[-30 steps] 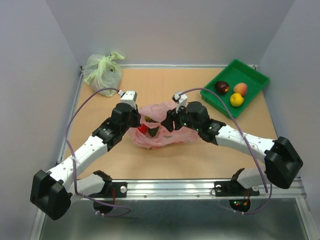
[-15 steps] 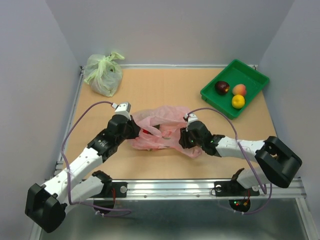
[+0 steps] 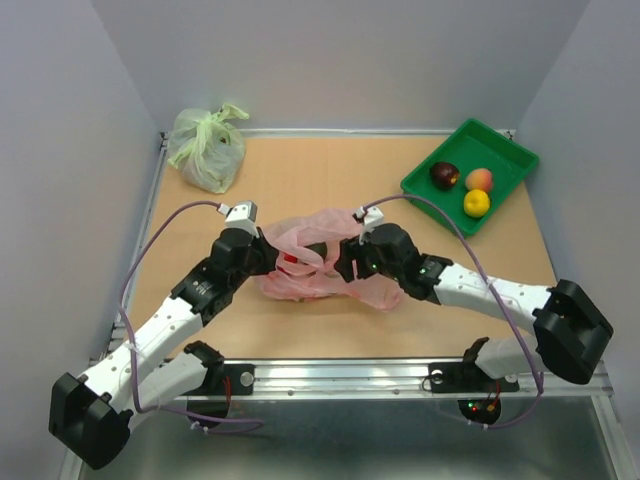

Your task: Untie the knot of the plastic bag and take out the fruit

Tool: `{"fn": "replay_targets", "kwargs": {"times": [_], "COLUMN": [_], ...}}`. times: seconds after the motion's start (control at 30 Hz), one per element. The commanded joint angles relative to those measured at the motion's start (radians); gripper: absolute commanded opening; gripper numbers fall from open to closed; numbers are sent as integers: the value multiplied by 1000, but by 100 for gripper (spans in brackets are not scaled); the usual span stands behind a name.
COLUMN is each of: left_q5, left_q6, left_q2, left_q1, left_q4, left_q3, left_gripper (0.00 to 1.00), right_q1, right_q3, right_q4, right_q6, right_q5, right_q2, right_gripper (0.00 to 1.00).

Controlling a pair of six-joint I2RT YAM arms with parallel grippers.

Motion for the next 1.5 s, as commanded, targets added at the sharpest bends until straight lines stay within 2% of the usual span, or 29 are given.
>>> {"fn": "replay_targets", "kwargs": {"times": [0.0, 0.17, 0.33, 0.43, 0.53, 0.77, 0.9, 1.0, 1.13, 1.17, 1.23, 1.47], "left_q5": [-23, -46, -54, -34, -22, -12, -12, -28, -57, -75, -93, -167], "left_q6": [1, -1, -2, 1, 1, 1, 2, 2, 2, 4, 5, 17], "left_q2": [-8, -16, -22, -14, -8, -10, -14, -22, -28, -28, -31, -13], "left_q1": [-4, -2, -4, -4, -4, -4, -5, -4, -4, -4, -4, -2], "left_q4": [22, 14, 7, 7, 8, 10, 8, 5, -5, -12, -15, -19], "left_q3": [63, 88, 118, 125, 126, 126, 121, 115, 99, 97, 91, 115], "left_gripper": [0, 0, 0, 0, 0, 0, 0, 0, 0, 0, 0, 0], "right_q1": [10, 10, 10, 10, 10, 10, 10, 12, 10, 10, 10, 12], "right_q3": [139, 208, 251, 251, 265, 314, 323, 305, 240, 210, 167, 47], "right_q4": [71, 146, 228, 322, 370, 446, 511, 570, 607, 612, 612, 545], "right_q6": [-55, -96, -125, -121, -125, -102, -93, -92, -108, -121, -138, -185], "right_q5": [-22, 9, -12, -41, -51, -5, 50, 58, 37, 35, 26, -3], "right_q2": [84, 232, 363, 398, 427, 567, 637, 641, 566, 517, 471, 258], "right_gripper": [73, 81, 85, 94, 100, 100, 95, 84, 56, 41, 25, 2]}}
